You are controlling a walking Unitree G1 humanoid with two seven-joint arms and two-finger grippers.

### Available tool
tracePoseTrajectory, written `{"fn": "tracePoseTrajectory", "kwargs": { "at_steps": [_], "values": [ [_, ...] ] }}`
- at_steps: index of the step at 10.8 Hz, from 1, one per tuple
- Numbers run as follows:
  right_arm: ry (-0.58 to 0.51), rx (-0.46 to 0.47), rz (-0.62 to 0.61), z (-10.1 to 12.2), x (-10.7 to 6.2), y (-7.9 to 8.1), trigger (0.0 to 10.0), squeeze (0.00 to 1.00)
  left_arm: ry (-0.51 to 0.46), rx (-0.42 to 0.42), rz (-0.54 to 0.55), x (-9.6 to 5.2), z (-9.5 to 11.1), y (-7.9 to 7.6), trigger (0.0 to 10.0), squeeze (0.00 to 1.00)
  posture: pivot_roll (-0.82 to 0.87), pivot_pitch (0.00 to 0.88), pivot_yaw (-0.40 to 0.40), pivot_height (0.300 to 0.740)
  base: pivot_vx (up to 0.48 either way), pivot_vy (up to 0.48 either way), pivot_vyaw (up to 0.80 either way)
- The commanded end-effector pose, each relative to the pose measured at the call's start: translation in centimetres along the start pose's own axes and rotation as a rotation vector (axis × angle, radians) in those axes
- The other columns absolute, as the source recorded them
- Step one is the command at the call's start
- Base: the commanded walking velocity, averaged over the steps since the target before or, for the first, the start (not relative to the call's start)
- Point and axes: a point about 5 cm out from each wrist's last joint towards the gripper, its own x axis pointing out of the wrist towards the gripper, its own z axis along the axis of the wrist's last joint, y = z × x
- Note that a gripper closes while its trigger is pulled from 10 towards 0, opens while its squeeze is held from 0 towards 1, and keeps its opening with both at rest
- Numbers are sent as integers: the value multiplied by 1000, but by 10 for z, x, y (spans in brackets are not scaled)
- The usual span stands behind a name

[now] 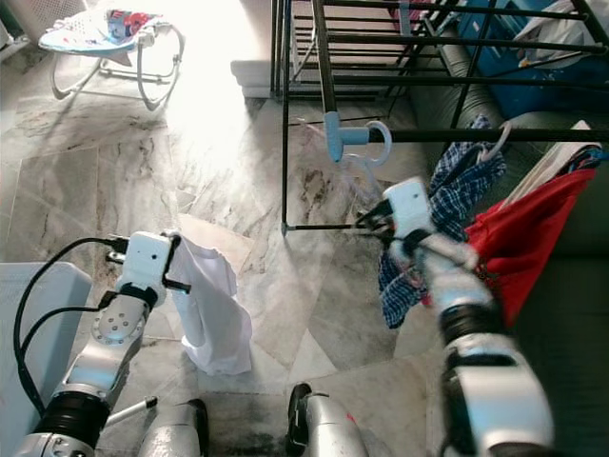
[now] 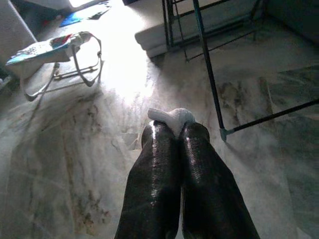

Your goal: Hang hanger

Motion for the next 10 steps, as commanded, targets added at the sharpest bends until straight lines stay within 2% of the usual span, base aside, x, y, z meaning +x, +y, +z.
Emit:
{"fn": "tracePoseTrajectory", "kwargs": {
  "at_steps": [1,3,4,7,8,9,10],
  "values": [
    [21,-12,38,3,-1,-3,10000,1000,3,11,-21,0,0,-5,10000,0,-5,183,-91,740,0,0,0],
    [67,-15,109,0,-4,-5,10000,1000,9,9,-40,-2,-2,-9,10000,0,-5,183,-94,740,0,0,0],
    [83,-12,167,0,-5,-3,10000,0,11,11,-43,-2,-2,-10,10000,0,-5,185,-94,740,0,0,0],
    [122,-34,142,-1,-6,-11,10000,0,13,17,-50,-2,-2,-10,10000,0,-5,186,-94,740,0,0,0],
    [109,-16,127,3,-7,-15,2471,0,15,20,-50,-3,-3,-10,10000,0,-3,188,-95,740,0,0,0],
    [106,-18,135,6,-7,-17,0,0,16,22,-51,-3,-3,-11,10000,0,-1,191,-94,740,0,0,0],
    [101,-22,120,10,-8,-21,0,0,20,25,-58,-4,-4,-12,10000,0,-2,192,-93,740,0,0,0]
  ]
}}
